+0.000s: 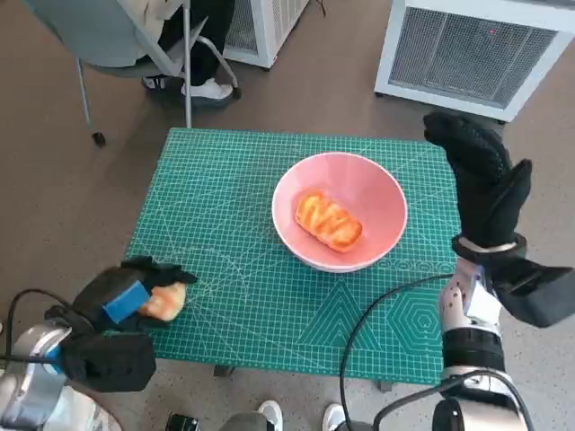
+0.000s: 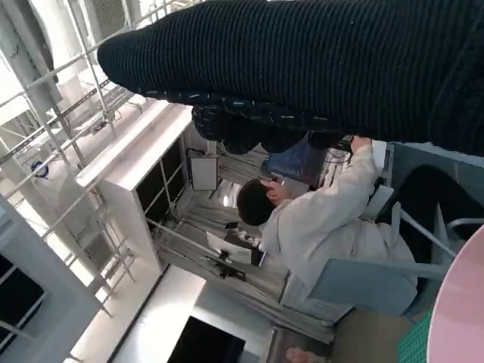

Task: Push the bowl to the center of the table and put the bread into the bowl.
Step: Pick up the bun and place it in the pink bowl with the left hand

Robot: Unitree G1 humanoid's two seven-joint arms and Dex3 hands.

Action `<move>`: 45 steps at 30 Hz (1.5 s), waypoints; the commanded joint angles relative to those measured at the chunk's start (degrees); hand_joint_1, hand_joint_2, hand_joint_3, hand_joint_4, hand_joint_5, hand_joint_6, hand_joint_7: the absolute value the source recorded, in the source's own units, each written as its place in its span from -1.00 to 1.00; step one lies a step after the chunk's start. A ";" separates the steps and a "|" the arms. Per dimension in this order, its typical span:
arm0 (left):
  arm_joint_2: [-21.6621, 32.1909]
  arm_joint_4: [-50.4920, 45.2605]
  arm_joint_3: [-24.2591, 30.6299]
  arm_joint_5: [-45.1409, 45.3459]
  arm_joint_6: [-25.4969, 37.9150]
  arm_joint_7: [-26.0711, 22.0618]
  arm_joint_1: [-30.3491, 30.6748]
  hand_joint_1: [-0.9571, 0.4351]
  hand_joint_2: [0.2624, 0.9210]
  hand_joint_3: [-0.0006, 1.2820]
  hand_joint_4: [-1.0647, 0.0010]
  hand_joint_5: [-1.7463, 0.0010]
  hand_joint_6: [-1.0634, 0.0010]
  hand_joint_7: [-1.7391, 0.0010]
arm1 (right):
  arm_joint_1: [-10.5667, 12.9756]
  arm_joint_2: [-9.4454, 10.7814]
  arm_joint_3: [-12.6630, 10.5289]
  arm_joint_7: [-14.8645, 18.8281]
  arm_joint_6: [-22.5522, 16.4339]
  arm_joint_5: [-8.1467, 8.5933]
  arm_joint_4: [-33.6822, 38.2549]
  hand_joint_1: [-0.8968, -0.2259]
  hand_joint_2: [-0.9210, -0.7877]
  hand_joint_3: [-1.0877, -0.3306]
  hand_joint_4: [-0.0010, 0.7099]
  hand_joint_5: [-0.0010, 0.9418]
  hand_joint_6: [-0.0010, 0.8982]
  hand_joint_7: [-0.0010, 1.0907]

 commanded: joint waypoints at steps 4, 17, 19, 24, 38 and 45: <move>-0.22 2.38 1.39 -1.04 -2.17 0.86 -7.24 0.38 0.99 -0.90 -0.16 -0.51 -0.37 -0.13 | 0.03 -0.04 0.12 0.14 0.46 -0.54 1.18 -0.19 -1.00 -0.07 0.08 -1.00 -0.25 -0.95; -3.24 -0.59 0.32 -1.12 2.04 -0.46 -21.67 0.38 1.00 -0.96 -0.28 -0.37 -0.38 -0.20 | -0.15 -0.37 -0.06 0.41 0.41 -0.28 1.15 -0.19 -1.00 -0.07 0.08 -1.00 -0.24 -0.95; -4.28 -0.68 -0.62 -0.61 2.34 -0.60 -24.86 0.38 1.00 -0.96 -0.28 -0.36 -0.38 -0.20 | -0.21 -0.41 -0.09 0.37 0.34 -0.30 1.19 -0.19 -1.00 -0.07 0.08 -1.00 -0.24 -0.95; -8.21 1.53 -4.60 0.95 1.31 -0.54 -33.95 0.38 1.00 -0.94 -0.26 -0.37 -0.35 -0.22 | -0.48 -0.44 -0.15 0.36 0.23 -0.30 1.32 -0.18 -1.00 -0.07 0.09 -1.00 -0.24 -0.95; -21.99 36.51 -17.17 6.88 -12.72 4.42 -58.43 0.38 1.00 -0.89 -0.22 -0.34 -0.24 -0.35 | -0.06 -0.30 -0.04 0.04 -0.50 -0.55 0.40 -0.20 -1.00 -0.07 0.09 -1.00 -0.23 -0.95; -27.28 50.40 -19.72 6.10 -14.75 2.37 -64.26 0.38 1.00 -0.82 -0.14 -0.50 -0.15 -0.30 | 0.51 -0.94 -0.43 0.21 -1.12 -0.41 0.16 -0.22 -1.00 -0.08 0.09 -1.00 -0.23 -0.95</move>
